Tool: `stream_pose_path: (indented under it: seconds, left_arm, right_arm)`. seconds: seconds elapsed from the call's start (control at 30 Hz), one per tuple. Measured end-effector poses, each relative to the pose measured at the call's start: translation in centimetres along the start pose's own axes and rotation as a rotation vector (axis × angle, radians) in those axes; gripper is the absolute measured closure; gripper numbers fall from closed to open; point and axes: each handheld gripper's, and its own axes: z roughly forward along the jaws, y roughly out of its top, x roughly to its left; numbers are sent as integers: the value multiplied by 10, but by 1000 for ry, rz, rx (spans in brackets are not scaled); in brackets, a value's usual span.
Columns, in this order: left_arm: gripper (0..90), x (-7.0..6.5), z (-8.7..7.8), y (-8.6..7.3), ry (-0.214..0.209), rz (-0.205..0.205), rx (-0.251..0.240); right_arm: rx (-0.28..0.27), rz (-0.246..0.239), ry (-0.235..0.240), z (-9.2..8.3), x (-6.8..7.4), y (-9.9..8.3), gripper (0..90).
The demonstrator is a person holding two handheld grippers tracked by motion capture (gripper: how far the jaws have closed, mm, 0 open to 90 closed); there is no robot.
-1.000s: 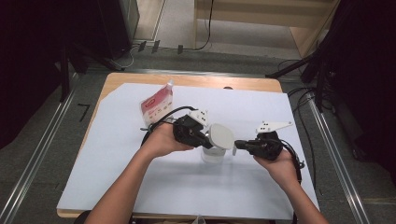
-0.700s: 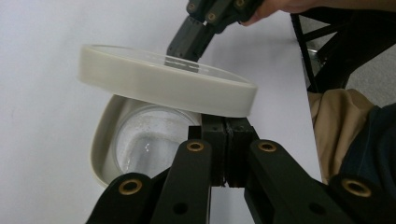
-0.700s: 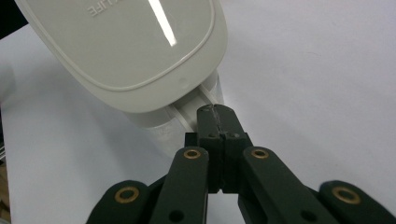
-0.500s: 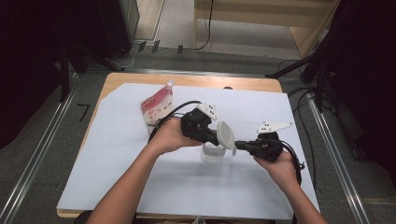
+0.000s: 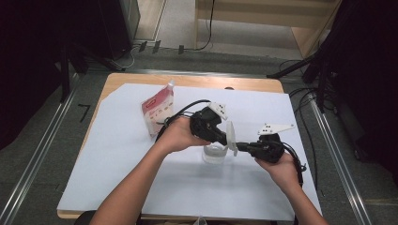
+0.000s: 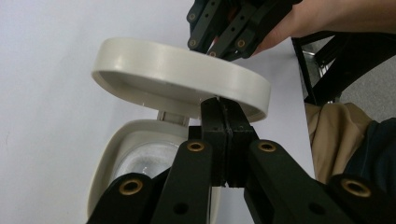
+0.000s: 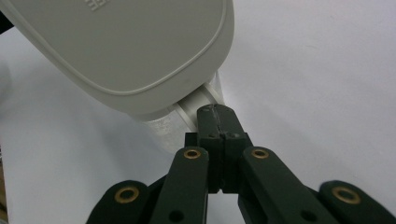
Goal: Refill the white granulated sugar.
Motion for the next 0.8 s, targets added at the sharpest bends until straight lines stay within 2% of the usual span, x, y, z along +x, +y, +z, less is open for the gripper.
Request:
stream_pose_path:
  seconds: [0.13,0.3,0.5,0.63,0.8]
  left_arm:
    - [900,-1,5,5,0,-9,5]
    - [900,0,10,8,-7,2,16]
    - [884,1,5,5,-1,-15,10]
    - [833,1,-3,1,10,-25,2]
    - [691,3,-15,-9,23,-51,-11]
  right_arm:
    - [0,6,2,0,0,0,900]
    - [0,3,1,0,0,0,900]
    - [-1,2,2,0,0,-1,900]
    - [-8,5,7,-2,0,0,900]
    - [-27,12,-1,-7,-1,-1,862]
